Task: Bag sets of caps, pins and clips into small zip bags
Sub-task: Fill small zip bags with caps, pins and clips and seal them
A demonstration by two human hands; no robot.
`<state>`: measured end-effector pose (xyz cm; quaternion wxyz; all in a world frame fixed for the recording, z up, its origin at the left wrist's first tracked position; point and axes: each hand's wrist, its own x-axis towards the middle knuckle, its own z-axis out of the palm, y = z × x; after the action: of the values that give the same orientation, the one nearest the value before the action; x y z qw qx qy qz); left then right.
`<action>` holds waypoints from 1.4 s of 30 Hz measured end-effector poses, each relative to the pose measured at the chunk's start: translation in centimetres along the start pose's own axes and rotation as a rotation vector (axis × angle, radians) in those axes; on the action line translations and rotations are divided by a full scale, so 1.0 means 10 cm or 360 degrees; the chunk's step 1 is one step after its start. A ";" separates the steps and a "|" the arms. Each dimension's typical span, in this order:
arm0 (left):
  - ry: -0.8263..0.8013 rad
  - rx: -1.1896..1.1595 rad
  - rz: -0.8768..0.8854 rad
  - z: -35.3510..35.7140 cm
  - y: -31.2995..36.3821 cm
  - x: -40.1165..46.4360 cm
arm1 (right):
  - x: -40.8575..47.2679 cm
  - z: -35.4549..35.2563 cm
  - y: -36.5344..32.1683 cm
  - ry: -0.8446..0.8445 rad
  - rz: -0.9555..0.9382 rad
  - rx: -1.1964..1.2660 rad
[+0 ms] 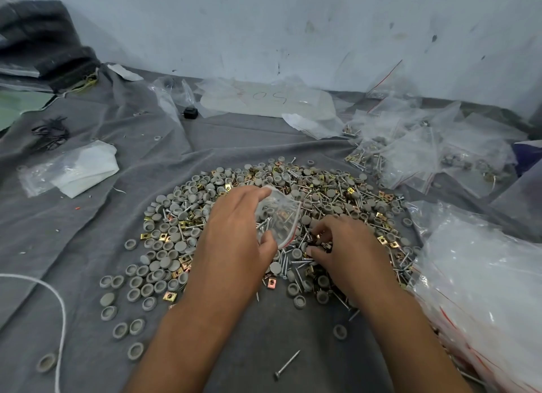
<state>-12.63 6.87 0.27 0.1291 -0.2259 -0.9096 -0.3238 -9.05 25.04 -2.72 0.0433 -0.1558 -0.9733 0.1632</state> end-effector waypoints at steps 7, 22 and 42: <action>-0.0006 -0.0003 0.0000 0.00 0.00 0.00 | 0.01 0.01 0.02 -0.0019 -0.0002 -0.0188; 0.0011 -0.0002 0.0028 0.02 0.01 0.02 | -0.04 -0.25 0.00 0.0176 -0.0354 0.1215; 0.0023 -0.0039 0.0051 0.02 0.01 0.02 | -0.11 -0.14 -0.31 0.0708 -0.0735 0.0986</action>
<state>-12.74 7.11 0.29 0.1379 -0.2396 -0.9010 -0.3344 -8.72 22.32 -0.44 0.3315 0.0546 -0.8547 0.3957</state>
